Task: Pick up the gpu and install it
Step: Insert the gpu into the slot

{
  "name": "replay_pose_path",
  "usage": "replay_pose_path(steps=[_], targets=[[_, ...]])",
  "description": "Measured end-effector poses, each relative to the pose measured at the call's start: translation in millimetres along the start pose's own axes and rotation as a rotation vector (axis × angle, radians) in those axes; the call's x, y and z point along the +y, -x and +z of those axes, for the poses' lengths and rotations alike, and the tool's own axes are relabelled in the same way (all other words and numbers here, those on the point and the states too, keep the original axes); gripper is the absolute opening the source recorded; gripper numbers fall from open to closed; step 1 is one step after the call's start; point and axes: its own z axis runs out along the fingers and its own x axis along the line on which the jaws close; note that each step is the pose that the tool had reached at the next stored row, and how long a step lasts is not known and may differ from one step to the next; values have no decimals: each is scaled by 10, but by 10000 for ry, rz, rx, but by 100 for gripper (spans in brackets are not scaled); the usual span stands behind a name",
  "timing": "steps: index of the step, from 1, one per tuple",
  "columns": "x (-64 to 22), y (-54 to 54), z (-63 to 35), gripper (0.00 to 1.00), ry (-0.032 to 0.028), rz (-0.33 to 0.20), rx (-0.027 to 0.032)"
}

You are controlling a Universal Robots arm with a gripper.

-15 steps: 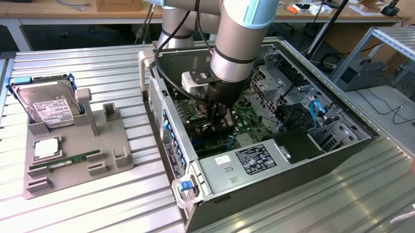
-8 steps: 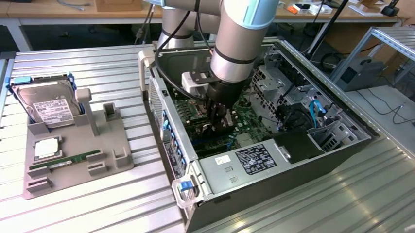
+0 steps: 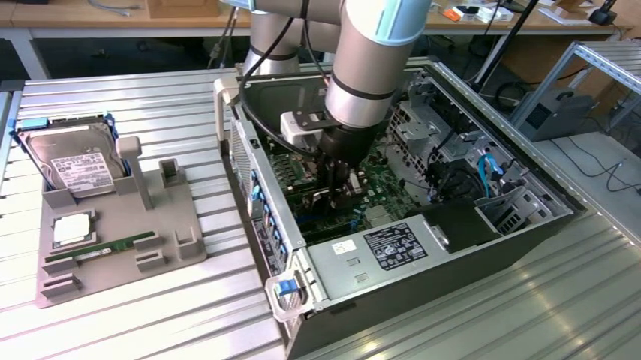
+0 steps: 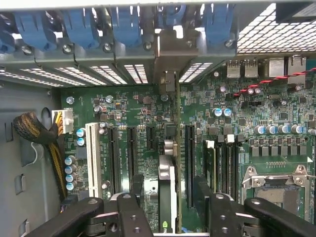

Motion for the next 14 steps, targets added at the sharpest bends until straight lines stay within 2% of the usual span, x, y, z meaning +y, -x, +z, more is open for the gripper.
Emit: replay_pose_path(steps=[2,4,6,7,9,11,14], targets=[[0,0,-22,53,1,0,3],[3,47,-168,53,-3,0,5],[7,113,-323,38,-8,0,12],[9,141,-392,26,-9,0,13],[9,149,-414,14,-10,-38,11],[-19,143,-415,11,0,-93,14],[-201,121,-409,11,112,-111,18]])
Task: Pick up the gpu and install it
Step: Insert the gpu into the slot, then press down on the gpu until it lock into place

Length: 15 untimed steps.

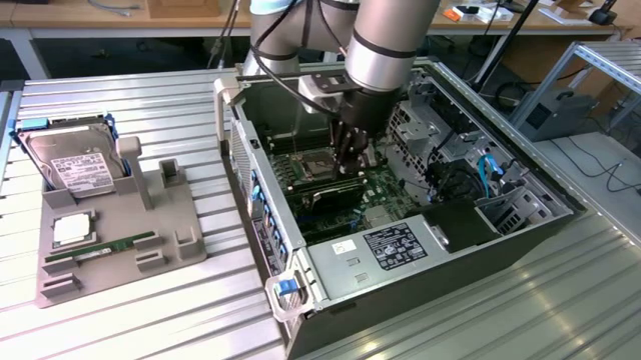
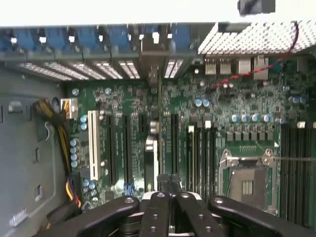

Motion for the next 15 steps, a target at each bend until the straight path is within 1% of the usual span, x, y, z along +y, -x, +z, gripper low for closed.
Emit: replay_pose_path(steps=[2,4,5,8,11,12,13,15], targets=[[-186,-29,6,11,114,-2,1],[-341,-33,14,11,193,-3,3],[-417,-32,17,11,227,-1,4],[-572,-29,17,11,300,-2,5],[-572,-30,17,11,302,-1,4],[-509,-31,21,11,301,-3,2],[-422,-33,24,11,298,-2,4],[-220,-36,39,11,295,-3,5]])
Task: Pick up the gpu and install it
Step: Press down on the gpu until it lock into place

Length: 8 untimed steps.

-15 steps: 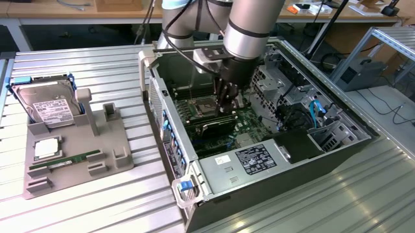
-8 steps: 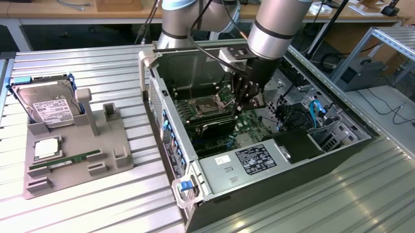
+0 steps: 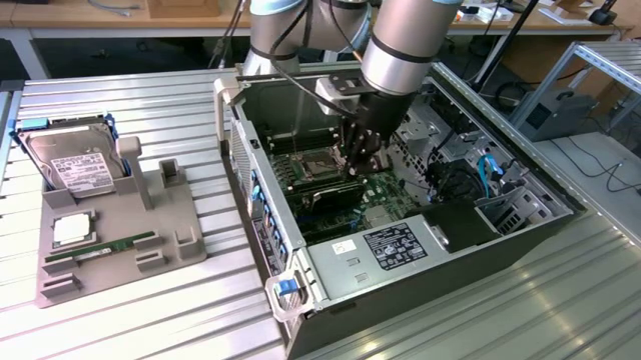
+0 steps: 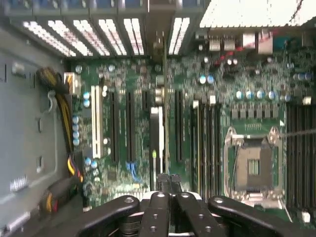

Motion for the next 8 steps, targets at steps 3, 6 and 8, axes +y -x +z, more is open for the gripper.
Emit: replay_pose_path(steps=[3,6,8], targets=[[272,-4,77,11,-1,1,-1],[451,-8,112,11,-1,1,-1],[499,-10,117,11,-2,1,-1]])
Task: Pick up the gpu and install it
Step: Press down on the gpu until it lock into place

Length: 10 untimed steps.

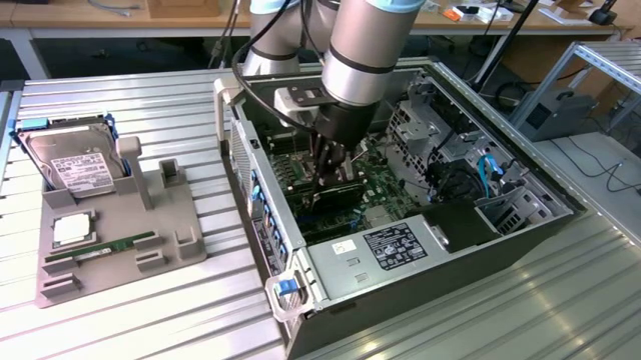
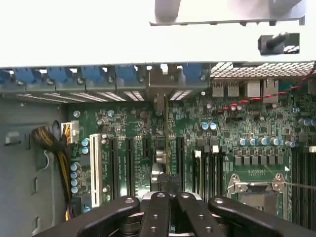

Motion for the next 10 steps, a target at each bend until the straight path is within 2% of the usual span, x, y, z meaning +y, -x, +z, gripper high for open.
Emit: replay_pose_path(steps=[7,10], targets=[[120,-7,14,11,0,-1,-3],[131,-15,25,11,0,-1,-9]])
